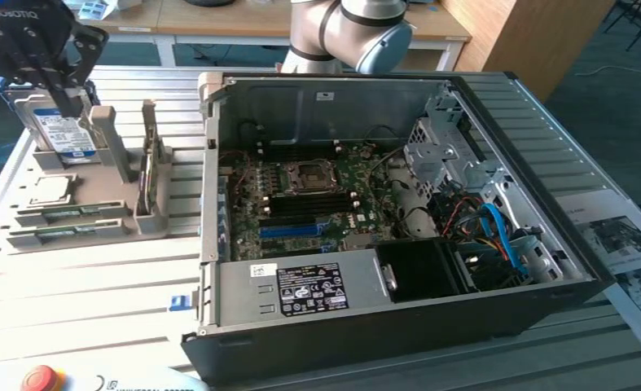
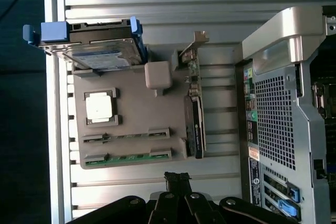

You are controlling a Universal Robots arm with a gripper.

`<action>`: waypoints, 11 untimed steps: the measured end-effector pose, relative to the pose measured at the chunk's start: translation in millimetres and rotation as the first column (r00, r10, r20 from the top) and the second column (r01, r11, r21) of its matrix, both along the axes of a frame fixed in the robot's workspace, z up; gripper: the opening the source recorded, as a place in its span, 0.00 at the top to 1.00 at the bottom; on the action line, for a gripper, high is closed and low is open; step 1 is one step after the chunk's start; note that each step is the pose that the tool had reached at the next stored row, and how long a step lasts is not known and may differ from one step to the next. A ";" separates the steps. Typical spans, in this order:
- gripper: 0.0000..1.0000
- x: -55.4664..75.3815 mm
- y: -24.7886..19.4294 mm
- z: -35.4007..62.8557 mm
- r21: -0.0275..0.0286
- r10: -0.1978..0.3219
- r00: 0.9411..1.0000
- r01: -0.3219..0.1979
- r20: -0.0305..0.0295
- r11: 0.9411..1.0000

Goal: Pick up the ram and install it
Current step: 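Reach for the ram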

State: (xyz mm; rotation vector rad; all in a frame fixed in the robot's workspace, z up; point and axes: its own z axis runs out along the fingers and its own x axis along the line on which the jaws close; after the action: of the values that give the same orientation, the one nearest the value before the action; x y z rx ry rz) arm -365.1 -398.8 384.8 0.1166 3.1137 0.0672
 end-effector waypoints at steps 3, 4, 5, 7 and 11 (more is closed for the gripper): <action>0.90 -9.9 0.0 -0.5 0.000 0.000 1.000 0.000 0.000 1.000; 0.90 -13.0 0.0 -0.7 0.000 0.000 1.000 0.000 0.000 1.000; 0.90 -16.1 0.0 -0.9 0.000 0.000 1.000 0.000 0.000 1.000; 0.90 -21.4 0.0 -1.1 0.000 0.000 1.000 0.000 0.000 1.000; 0.90 -26.0 0.0 -1.1 0.000 0.000 1.000 0.000 0.000 1.000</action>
State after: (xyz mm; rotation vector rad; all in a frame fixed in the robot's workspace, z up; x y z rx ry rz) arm -391.1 -398.9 383.7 0.1166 3.1136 0.0668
